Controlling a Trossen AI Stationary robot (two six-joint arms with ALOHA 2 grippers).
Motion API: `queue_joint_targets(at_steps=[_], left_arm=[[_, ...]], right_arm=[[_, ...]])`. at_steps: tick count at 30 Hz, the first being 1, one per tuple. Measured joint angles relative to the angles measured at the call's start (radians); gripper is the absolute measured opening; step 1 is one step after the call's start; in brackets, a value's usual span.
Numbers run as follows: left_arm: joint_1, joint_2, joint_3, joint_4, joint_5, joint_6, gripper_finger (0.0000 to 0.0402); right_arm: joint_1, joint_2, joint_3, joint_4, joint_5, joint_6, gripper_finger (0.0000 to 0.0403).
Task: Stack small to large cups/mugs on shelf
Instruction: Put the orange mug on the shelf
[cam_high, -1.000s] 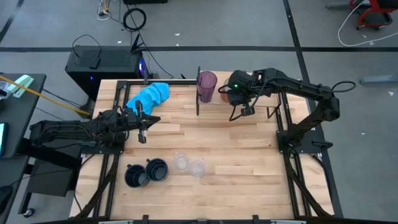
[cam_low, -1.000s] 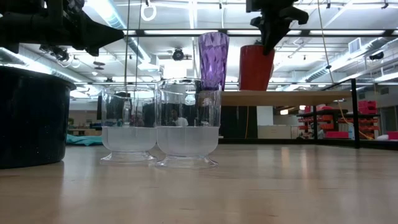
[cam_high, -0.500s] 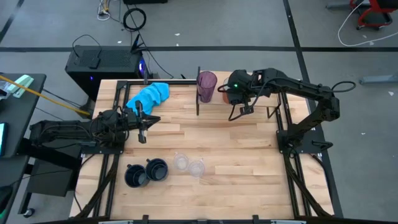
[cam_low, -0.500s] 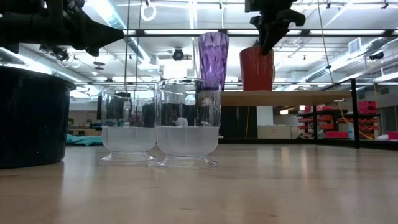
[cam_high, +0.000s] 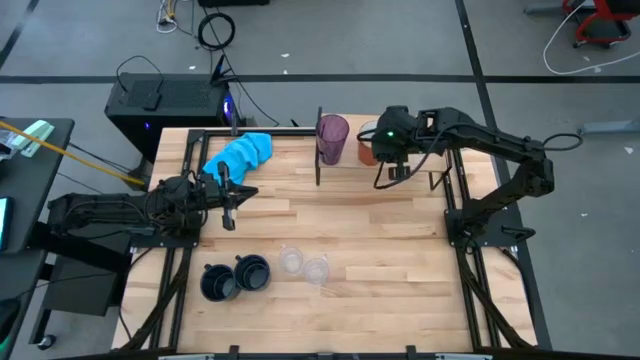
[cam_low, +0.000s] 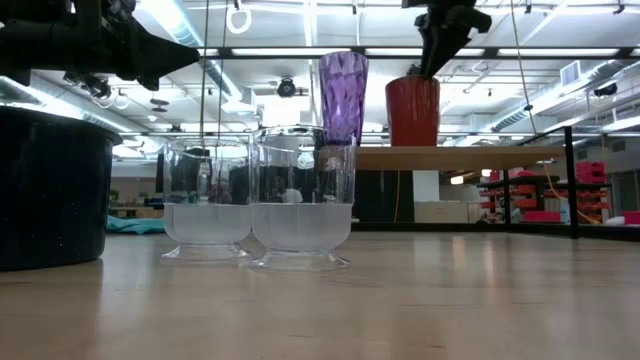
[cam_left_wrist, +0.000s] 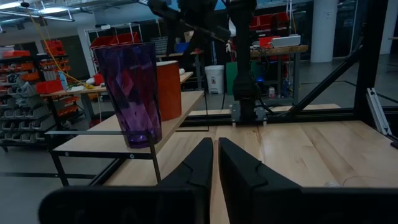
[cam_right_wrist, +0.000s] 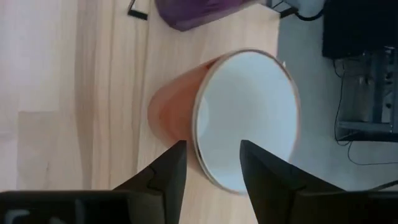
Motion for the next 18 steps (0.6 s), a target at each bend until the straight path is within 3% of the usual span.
queue_joint_targets(at_steps=[4,11,18], left_arm=[[0.000,0.000,0.000,0.000,0.000,0.000,0.0039],[0.000,0.000,0.000,0.000,0.000,0.000,0.0029],[0.000,0.000,0.000,0.000,0.000,0.000,0.0034]], right_arm=[[-0.002,-0.038,0.000,0.005,0.016,0.048,0.0167],[-0.081,-0.077,0.000,0.005,0.222,0.293,0.0169],[-0.185,-0.031,-0.027,-0.028,0.168,0.408,0.0169]])
